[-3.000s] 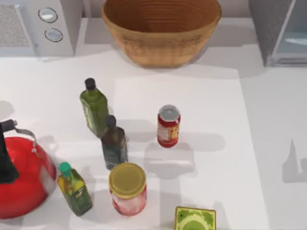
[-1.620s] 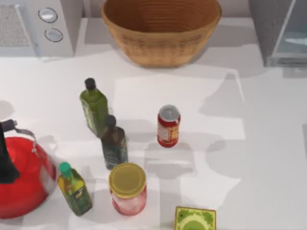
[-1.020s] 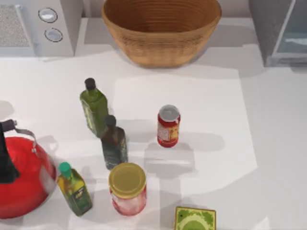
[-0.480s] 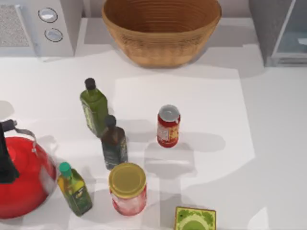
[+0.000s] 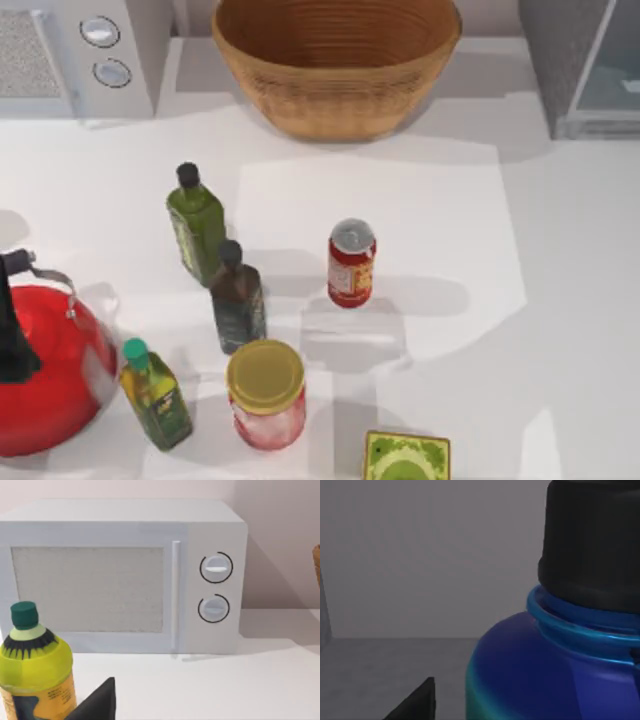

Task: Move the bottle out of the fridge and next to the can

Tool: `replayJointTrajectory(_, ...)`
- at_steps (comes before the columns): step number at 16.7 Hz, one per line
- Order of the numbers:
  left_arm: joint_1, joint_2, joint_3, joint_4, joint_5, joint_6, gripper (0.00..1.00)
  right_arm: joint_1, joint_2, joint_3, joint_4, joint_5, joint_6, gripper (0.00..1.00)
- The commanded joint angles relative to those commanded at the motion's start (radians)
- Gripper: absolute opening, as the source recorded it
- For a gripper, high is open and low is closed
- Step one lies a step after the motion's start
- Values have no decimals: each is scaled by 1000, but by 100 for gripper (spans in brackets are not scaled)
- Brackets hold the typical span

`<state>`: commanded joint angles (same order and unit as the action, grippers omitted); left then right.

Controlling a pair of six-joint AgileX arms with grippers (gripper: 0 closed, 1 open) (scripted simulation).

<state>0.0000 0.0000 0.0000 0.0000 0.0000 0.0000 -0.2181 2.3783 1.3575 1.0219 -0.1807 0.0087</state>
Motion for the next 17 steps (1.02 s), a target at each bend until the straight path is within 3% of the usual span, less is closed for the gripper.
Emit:
replayJointTrajectory(1,0,0,0,0,0,0,100,0,0,0,0,0,0,100)
replayJointTrajectory(14,0,0,0,0,0,0,100,0,0,0,0,0,0,2)
replayJointTrajectory(17,0,0,0,0,0,0,100,0,0,0,0,0,0,0)
